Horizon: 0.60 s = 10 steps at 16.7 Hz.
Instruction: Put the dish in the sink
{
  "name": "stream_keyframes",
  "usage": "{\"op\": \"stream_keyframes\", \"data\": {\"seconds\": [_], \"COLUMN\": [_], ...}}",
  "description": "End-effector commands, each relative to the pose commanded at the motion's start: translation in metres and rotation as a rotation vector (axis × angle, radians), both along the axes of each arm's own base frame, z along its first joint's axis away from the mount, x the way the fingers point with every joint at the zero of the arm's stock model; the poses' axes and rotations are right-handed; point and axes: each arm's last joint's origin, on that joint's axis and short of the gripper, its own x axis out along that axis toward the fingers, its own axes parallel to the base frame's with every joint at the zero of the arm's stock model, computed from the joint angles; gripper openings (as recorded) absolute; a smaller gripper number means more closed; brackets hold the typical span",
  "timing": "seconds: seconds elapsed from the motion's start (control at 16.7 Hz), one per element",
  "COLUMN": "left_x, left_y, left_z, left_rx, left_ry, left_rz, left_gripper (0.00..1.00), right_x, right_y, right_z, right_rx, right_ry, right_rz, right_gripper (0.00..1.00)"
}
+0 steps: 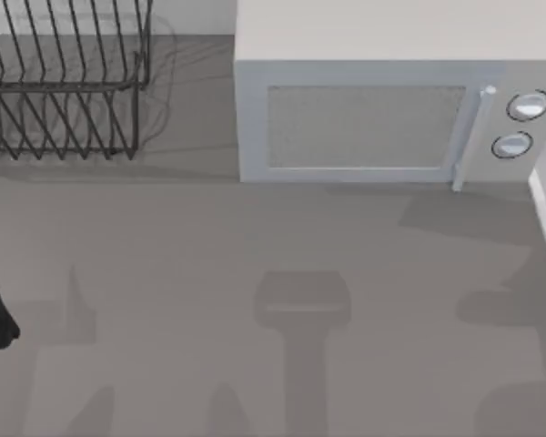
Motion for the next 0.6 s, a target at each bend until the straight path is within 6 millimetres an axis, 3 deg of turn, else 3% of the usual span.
{"op": "stream_keyframes", "data": {"seconds": [0.24,0.6], "left_x": [0.000,0.000], "left_y": [0.000,0.000], "left_z": [0.000,0.000], "left_rx": [0.000,0.000], "left_ry": [0.000,0.000], "left_rz": [0.000,0.000], "left_gripper": [1.00,1.00], "right_x": [-0.001,0.001], "right_y": [-0.004,-0.004], "right_z": [0.022,0.017], "right_rx": [-0.077,-0.071], "right_ry": [-0.121,-0.113], "right_rz": [0.006,0.010], "right_gripper": [0.00,0.00]}}
